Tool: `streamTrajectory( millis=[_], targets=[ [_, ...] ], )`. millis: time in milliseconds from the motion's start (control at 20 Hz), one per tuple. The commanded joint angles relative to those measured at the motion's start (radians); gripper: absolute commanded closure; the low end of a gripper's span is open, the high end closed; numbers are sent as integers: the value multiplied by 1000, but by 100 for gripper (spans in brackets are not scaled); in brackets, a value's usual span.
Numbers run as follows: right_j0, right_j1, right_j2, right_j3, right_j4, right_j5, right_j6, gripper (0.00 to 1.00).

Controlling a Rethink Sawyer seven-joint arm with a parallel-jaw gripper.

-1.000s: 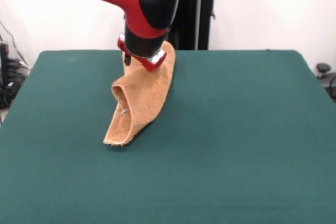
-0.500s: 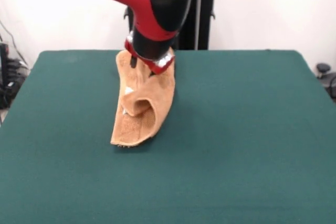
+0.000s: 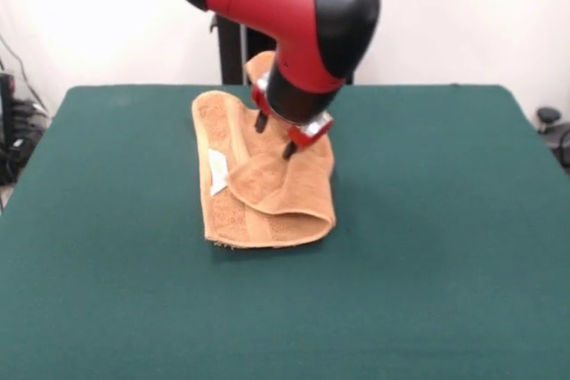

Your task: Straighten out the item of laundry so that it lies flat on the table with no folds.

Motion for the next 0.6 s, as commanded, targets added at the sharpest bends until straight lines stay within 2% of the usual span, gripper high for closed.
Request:
streamTrajectory(
  millis=[50,600],
  targets=[
    [18,34,36,-8,84,24,271,0],
    [-57,-40,60,95,62,-29,165,0]
  ],
)
